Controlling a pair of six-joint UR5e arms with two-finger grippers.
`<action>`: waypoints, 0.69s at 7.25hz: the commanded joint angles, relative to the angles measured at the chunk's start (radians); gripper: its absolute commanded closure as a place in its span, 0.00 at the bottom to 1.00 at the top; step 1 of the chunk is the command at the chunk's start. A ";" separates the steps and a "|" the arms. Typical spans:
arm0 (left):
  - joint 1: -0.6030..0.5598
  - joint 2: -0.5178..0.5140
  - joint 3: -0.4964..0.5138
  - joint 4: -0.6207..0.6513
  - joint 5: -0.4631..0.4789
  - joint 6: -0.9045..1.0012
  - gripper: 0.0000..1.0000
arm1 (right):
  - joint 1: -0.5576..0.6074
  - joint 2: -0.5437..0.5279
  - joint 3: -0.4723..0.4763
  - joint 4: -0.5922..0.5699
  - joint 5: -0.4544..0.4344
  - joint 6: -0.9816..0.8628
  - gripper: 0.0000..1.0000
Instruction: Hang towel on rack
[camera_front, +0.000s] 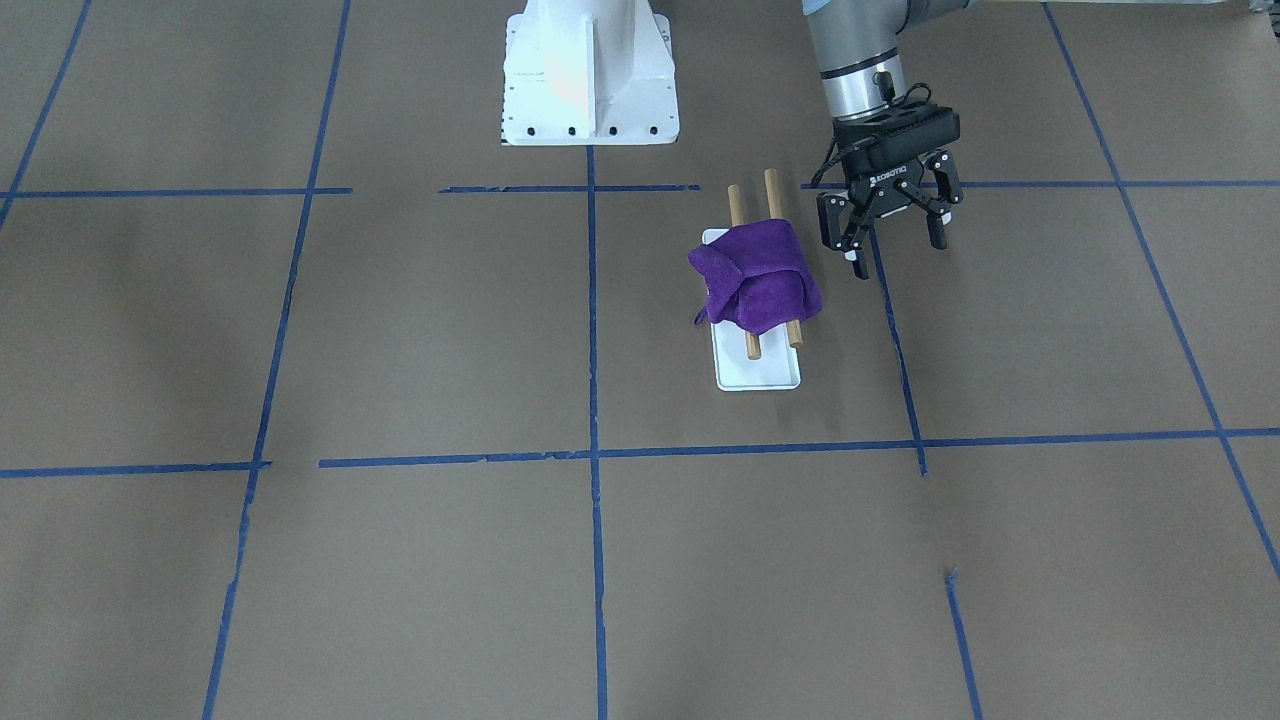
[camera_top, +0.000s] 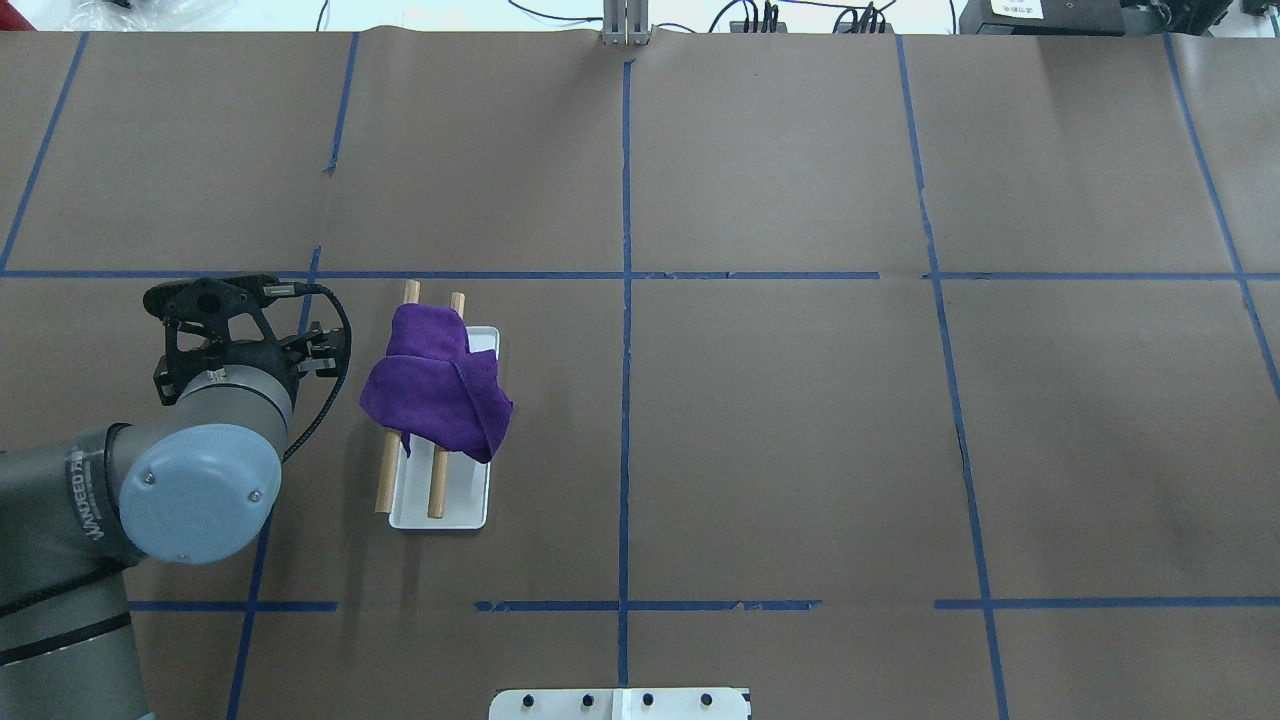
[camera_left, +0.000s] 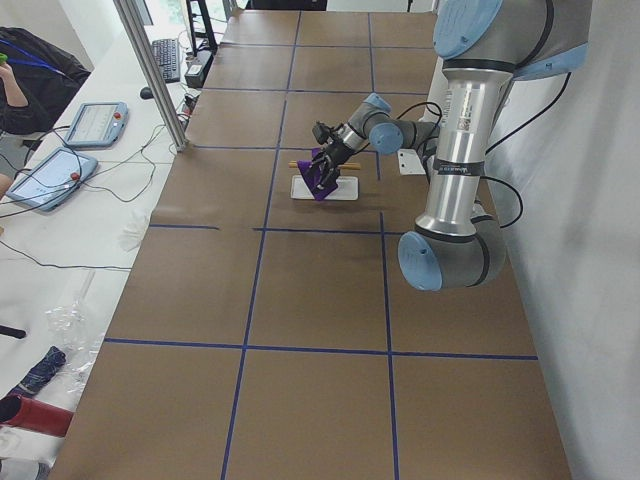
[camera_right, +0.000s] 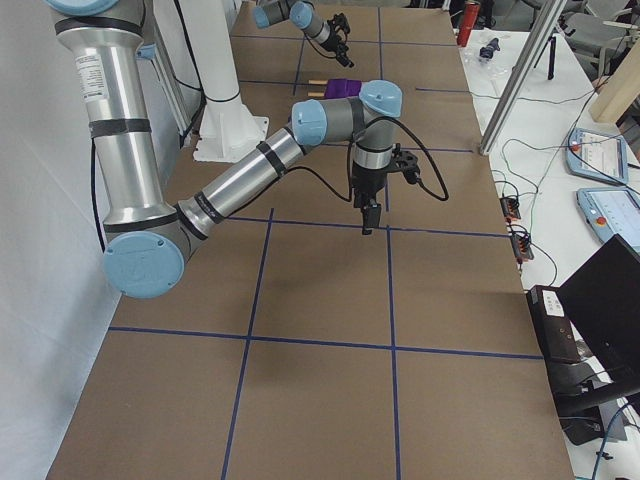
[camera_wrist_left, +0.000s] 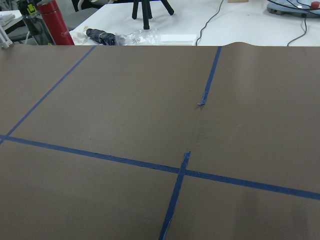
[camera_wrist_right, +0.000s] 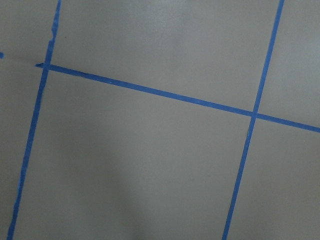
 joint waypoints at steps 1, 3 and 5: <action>-0.111 -0.002 -0.012 -0.004 -0.118 0.251 0.00 | 0.037 -0.023 -0.009 0.001 0.005 -0.019 0.00; -0.258 -0.002 -0.006 -0.024 -0.233 0.542 0.00 | 0.092 -0.045 -0.041 0.047 0.025 -0.020 0.00; -0.477 0.001 0.048 -0.094 -0.441 0.847 0.00 | 0.135 -0.070 -0.096 0.104 0.111 -0.046 0.00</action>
